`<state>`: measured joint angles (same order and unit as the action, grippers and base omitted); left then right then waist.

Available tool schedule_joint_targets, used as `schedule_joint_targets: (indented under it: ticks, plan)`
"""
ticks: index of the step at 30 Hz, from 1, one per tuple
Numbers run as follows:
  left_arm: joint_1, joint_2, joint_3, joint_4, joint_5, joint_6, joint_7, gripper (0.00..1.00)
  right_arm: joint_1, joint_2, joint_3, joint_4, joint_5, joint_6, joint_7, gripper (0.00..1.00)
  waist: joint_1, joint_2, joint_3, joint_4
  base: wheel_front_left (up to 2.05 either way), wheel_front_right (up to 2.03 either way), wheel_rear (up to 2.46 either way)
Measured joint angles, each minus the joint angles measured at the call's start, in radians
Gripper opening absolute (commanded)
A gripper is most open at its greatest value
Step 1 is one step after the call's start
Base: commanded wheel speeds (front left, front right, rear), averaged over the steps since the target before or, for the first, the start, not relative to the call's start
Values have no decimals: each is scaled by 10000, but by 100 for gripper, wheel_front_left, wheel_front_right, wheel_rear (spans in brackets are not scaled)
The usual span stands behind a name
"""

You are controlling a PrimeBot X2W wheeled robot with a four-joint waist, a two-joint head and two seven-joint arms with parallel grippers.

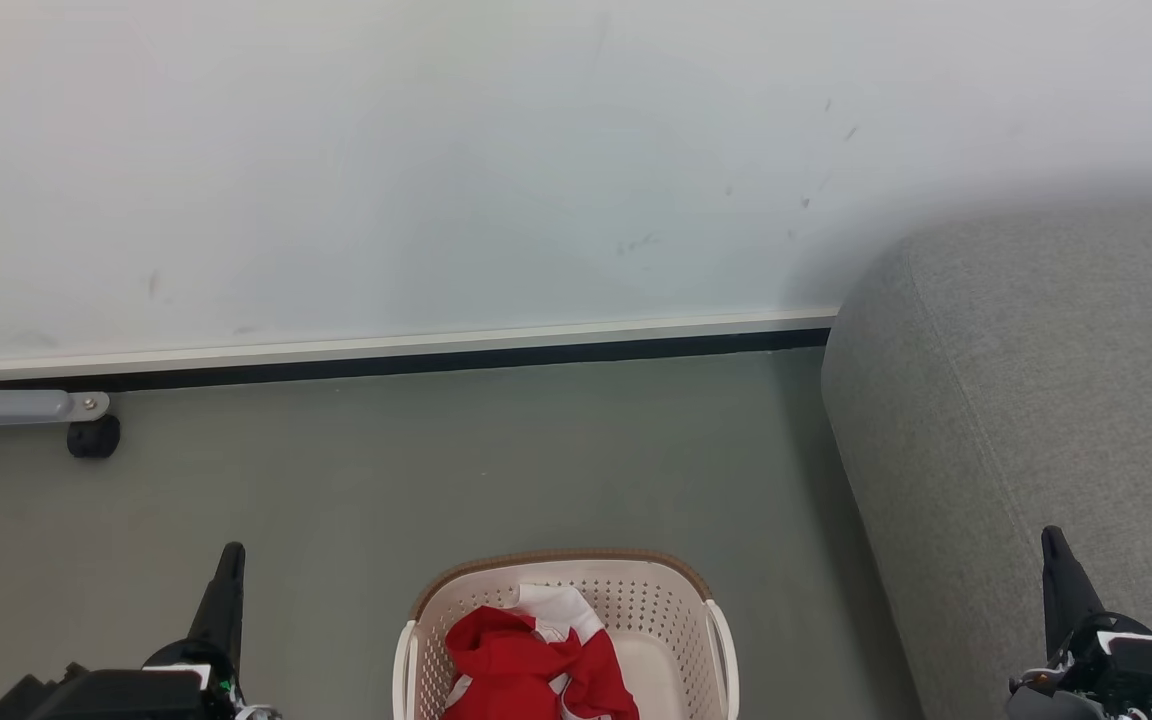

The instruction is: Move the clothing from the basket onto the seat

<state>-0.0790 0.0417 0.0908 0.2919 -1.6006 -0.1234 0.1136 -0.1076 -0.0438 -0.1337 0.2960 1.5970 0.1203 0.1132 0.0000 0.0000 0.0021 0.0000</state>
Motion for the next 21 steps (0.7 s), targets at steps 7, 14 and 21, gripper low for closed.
schedule_joint_targets:
  ticks: [7,14,21]
  plan:
    - [0,0,0,0,0,0,0,0,0,0,0,0,0,2,0,0,0,0,0,0,0,0,0]
    - [0,0,0,0,0,0,0,0,0,0,0,0,0,0,0,0,-1,0,0,0,0,0,0]
    - [0,0,0,0,0,0,0,0,0,0,0,0,0,0,0,0,-1,0,0,0,0,0,0]
